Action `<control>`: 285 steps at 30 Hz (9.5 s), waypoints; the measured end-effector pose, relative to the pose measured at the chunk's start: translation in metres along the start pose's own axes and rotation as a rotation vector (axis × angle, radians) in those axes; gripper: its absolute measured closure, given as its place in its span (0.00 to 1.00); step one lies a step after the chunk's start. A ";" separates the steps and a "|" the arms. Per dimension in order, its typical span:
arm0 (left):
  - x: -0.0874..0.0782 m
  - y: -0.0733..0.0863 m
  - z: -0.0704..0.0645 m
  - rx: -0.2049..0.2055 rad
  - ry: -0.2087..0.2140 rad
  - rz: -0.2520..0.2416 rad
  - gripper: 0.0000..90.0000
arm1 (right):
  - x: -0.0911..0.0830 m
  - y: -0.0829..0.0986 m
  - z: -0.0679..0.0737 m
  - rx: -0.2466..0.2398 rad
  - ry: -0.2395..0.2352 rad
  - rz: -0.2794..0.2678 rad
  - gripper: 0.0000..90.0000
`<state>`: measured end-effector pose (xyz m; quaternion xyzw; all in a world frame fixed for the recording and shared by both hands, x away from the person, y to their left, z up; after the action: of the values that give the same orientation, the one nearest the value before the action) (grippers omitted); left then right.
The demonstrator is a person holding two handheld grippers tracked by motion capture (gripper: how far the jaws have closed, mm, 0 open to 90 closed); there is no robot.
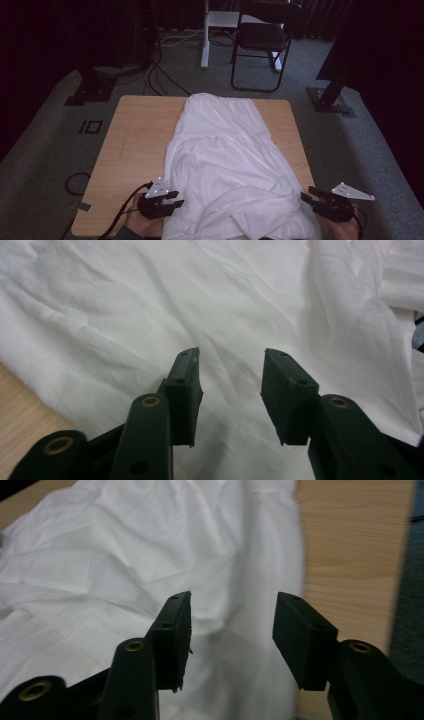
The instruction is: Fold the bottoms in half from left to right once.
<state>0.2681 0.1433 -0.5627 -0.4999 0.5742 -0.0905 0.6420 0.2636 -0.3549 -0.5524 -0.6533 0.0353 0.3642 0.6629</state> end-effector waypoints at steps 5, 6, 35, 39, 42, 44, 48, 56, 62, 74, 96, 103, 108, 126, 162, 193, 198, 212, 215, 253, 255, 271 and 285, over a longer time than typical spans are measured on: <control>0.009 0.009 -0.012 0.032 0.033 0.058 0.59 | 0.033 0.002 0.020 -0.068 -0.034 0.098 0.47; 0.009 0.009 -0.012 0.032 0.033 0.058 0.59 | 0.037 0.003 0.021 -0.071 -0.037 0.117 0.50; -0.013 -0.032 0.066 -0.053 -0.209 -0.102 0.48 | 0.037 -0.032 -0.006 -0.076 -0.020 0.033 0.55; -0.004 -0.048 0.088 -0.045 -0.271 -0.090 0.42 | 0.076 -0.057 0.001 -0.102 -0.008 0.021 0.54; 0.002 -0.055 0.109 -0.083 -0.309 -0.080 0.40 | 0.105 -0.078 0.006 -0.126 0.012 0.020 0.52; 0.007 -0.058 0.121 -0.103 -0.328 -0.057 0.39 | 0.125 -0.090 0.008 -0.129 0.015 0.027 0.51; 0.018 -0.064 0.144 -0.136 -0.359 -0.043 0.38 | 0.162 -0.106 0.009 -0.137 0.039 0.060 0.47; 0.047 -0.057 0.171 -0.212 -0.352 0.007 0.37 | 0.212 -0.111 0.007 -0.134 0.086 0.180 0.82; 0.049 -0.058 0.170 -0.211 -0.341 -0.012 0.35 | 0.175 -0.141 -0.011 -0.080 0.223 -0.051 0.99; 0.063 -0.059 0.171 -0.266 -0.282 -0.036 0.39 | 0.219 -0.096 -0.039 -0.057 0.281 0.181 0.98; 0.001 -0.008 0.115 -0.133 -0.345 0.036 0.98 | 0.148 -0.036 0.026 -0.010 0.104 0.209 0.98; -0.005 0.002 0.090 -0.100 -0.332 0.046 0.81 | 0.124 -0.024 0.035 -0.014 0.096 0.266 0.85; -0.017 -0.020 0.108 -0.137 -0.348 -0.051 0.59 | 0.131 -0.062 0.041 -0.071 0.066 0.172 0.55; 0.022 -0.079 0.131 -0.083 -0.324 -0.049 0.51 | 0.259 -0.132 0.058 -0.215 0.037 0.223 0.98; 0.057 -0.050 0.139 -0.114 -0.320 0.060 0.98 | 0.219 -0.089 0.025 -0.162 0.194 0.246 0.98; 0.036 -0.015 0.087 -0.060 -0.313 0.041 0.92 | 0.252 -0.129 0.104 -0.293 -0.002 0.193 0.55; 0.037 -0.015 0.087 -0.056 -0.317 0.040 0.92 | 0.274 -0.124 0.104 -0.361 0.065 0.256 0.53; 0.039 -0.016 0.078 -0.003 -0.332 0.080 0.97 | 0.253 -0.112 0.025 -0.029 0.209 0.193 0.86; 0.039 -0.016 0.076 0.014 -0.339 0.092 0.97 | 0.253 -0.111 0.017 0.065 0.214 0.176 0.79; 0.086 -0.064 0.097 -0.070 -0.278 0.060 0.85 | 0.213 -0.077 0.057 -0.106 0.118 0.225 0.91; 0.081 -0.054 0.085 -0.057 -0.282 0.046 0.85 | 0.203 -0.069 0.065 -0.119 0.096 0.234 0.90; 0.076 -0.045 0.076 -0.042 -0.280 0.020 0.83 | 0.213 -0.124 0.111 -0.251 -0.100 0.145 0.71; 0.076 -0.043 0.076 -0.038 -0.281 0.008 0.83 | 0.276 -0.139 0.116 -0.280 0.044 0.173 0.94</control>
<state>0.3753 0.1110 -0.5915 -0.5176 0.4823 -0.0063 0.7067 0.4895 -0.1146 -0.5634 -0.7416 0.0546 0.4068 0.5306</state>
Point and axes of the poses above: each handheld gripper's, and its own axes: x roughly forward along the jaws, y roughly out of its underside, z roughly to its left, the point moved 5 cm from there along x, roughly forward along the jaws, and after that the axes turned 6 degrees about y, right-handed, at the moved point
